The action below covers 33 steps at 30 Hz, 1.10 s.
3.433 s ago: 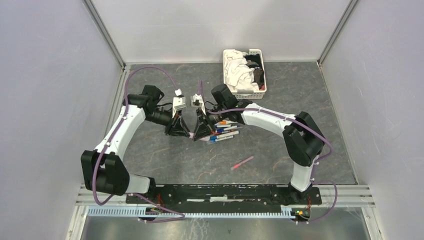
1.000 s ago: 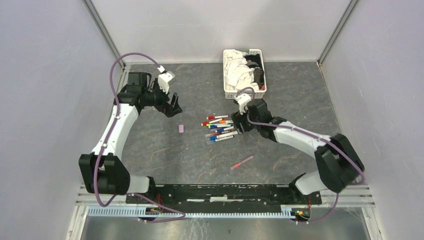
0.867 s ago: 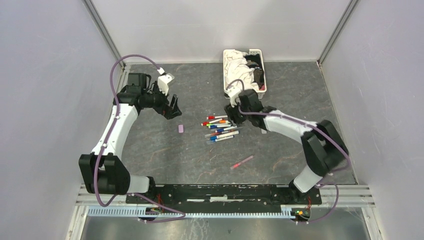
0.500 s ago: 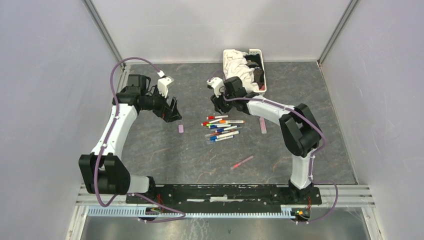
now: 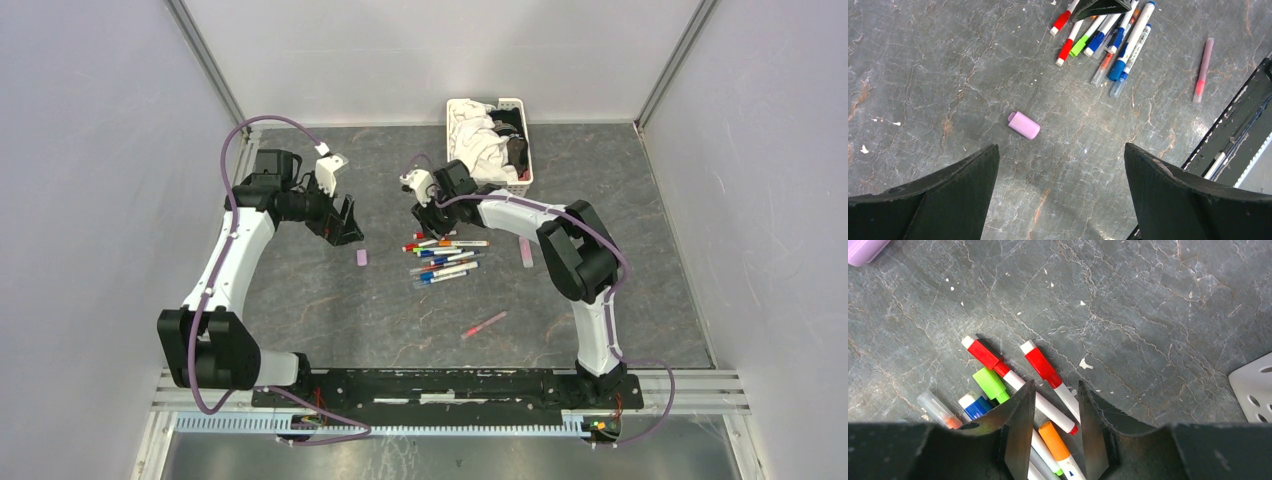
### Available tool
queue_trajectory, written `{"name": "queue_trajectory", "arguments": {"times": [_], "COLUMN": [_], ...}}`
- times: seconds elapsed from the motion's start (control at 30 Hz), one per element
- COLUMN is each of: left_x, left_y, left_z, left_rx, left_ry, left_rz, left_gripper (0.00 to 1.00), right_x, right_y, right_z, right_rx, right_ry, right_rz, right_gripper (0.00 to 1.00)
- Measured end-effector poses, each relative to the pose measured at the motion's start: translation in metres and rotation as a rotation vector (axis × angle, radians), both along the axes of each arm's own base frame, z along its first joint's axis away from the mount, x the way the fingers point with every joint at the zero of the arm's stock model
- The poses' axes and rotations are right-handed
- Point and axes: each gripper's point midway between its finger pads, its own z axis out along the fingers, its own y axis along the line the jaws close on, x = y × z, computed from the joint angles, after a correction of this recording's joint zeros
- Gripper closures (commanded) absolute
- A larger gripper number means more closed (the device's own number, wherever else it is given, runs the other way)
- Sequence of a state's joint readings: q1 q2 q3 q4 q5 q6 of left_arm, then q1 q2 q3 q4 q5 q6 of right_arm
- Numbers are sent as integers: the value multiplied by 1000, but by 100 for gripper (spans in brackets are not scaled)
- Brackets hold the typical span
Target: Open the pen caps
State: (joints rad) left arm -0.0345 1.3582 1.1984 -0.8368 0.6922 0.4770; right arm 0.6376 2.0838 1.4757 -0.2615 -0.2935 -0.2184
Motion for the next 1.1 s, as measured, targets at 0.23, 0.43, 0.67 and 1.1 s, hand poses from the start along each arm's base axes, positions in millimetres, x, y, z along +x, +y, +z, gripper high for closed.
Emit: {"name": "queue_trajectory", "arguments": {"times": [0.23,0.43,0.67,1.1], "left_x": [-1,-5,-10,-41], "left_y": [-2,-4,-5,-14], "left_z": [1,1,0,-26], "left_rx": [-13,-20,-26,-54], "left_ry": [3,14,21,53], "left_rz": [-9,-17,-43,-200], "left_gripper": [0,0,0,0], "right_x": [2,6,8,5], "right_y": [-4,-8,-6,-7], "right_z": [-11,-19,-21,11], "right_rx": [-32,-56,-41,19], "right_ry": [-5,-15,-24,-55], "right_rz": [0,-13,-16,-15], "right_gripper": [64,71,96,100]}}
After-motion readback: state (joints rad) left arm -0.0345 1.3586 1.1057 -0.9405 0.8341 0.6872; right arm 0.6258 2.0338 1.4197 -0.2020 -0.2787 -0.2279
